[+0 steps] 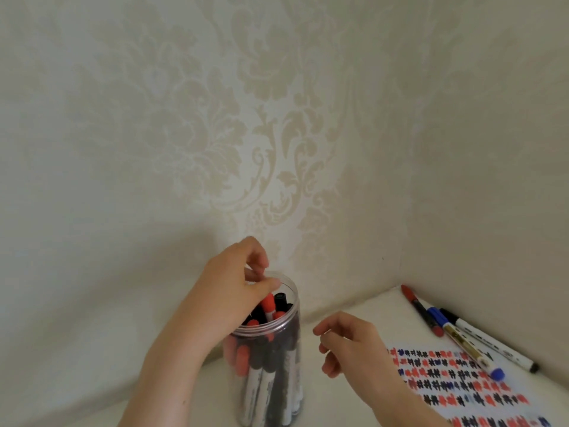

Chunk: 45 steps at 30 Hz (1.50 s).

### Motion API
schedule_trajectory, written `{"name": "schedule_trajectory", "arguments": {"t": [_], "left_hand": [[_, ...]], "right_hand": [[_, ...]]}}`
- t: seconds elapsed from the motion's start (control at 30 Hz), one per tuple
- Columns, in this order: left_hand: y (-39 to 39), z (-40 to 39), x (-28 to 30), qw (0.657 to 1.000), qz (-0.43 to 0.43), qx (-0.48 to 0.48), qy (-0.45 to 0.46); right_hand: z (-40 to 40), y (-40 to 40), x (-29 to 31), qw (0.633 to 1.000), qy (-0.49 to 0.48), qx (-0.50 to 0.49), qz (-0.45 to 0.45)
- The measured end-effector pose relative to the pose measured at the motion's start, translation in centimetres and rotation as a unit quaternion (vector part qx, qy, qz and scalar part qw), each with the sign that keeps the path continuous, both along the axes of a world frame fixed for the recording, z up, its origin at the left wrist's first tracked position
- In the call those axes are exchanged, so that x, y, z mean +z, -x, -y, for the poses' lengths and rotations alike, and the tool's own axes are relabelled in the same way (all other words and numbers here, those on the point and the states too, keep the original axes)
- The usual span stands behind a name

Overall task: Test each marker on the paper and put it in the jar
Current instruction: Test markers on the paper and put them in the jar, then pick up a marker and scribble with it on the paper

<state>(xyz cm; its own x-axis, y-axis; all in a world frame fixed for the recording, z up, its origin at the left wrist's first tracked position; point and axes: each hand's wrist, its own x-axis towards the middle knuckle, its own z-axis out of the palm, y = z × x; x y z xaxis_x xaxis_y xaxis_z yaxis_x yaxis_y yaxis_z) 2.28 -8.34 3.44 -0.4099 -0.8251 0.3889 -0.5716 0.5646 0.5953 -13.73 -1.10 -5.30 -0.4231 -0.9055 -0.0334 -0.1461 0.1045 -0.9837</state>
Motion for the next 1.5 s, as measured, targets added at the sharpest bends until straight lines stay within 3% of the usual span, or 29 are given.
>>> {"name": "schedule_trajectory", "arguments": {"t": [0.23,0.37,0.43,0.53,0.67,0.73,0.8,0.9,0.97,1.03,1.07,1.27,1.33,1.43,1.5], "left_hand": [[1.1,0.2,0.9,0.982,0.188,0.028,-0.014],[1.2,0.0,0.6,0.975,0.218,0.045,0.019],[1.1,-0.1,0.4,0.974,0.22,0.053,0.026],[1.1,0.1,0.1,0.973,0.224,0.05,0.029],[0.9,0.3,0.1,0.98,0.198,0.033,0.003],[0.8,0.3,0.1,0.982,0.189,0.03,0.0],[0.9,0.4,0.0,0.982,0.187,0.029,0.004],[1.0,0.5,0.0,0.983,0.181,0.033,0.005],[1.0,0.5,-0.1,0.986,0.163,0.037,0.0],[0.9,0.4,-0.1,0.99,0.137,0.044,0.0],[0.8,0.4,-0.1,0.991,0.127,0.046,-0.001],[0.8,0.4,-0.3,0.998,0.057,0.033,-0.019],[0.8,0.4,-0.4,0.999,0.029,0.034,-0.014],[1.1,-0.1,-0.4,0.999,-0.006,0.035,-0.01],[1.4,-0.9,0.0,0.998,-0.028,0.051,0.018]], "right_hand": [[0.4,0.5,-1.2,0.999,-0.009,-0.016,-0.026],[0.7,3.8,-1.1,0.982,0.021,-0.102,-0.155],[1.3,6.5,-1.3,0.942,0.011,-0.149,-0.299],[2.8,11.0,-2.5,0.815,-0.11,-0.174,-0.541],[3.5,13.6,-3.7,0.746,-0.282,-0.138,-0.586],[3.4,14.2,-4.6,0.707,-0.281,-0.137,-0.635],[3.2,14.5,-5.1,0.69,-0.257,-0.121,-0.665],[3.1,14.0,-4.6,0.701,-0.204,-0.118,-0.673],[3.1,13.1,-3.6,0.745,-0.111,-0.147,-0.641],[3.0,12.1,-2.3,0.798,-0.067,-0.156,-0.579],[2.9,11.9,-2.0,0.806,-0.071,-0.157,-0.566],[0.8,9.4,-5.6,0.789,-0.088,0.004,-0.609],[0.2,8.5,-6.7,0.786,-0.057,-0.007,-0.615],[-0.1,7.9,-6.6,0.738,0.004,-0.023,-0.675],[-0.5,7.5,-6.1,0.737,-0.013,0.01,-0.675]]}}
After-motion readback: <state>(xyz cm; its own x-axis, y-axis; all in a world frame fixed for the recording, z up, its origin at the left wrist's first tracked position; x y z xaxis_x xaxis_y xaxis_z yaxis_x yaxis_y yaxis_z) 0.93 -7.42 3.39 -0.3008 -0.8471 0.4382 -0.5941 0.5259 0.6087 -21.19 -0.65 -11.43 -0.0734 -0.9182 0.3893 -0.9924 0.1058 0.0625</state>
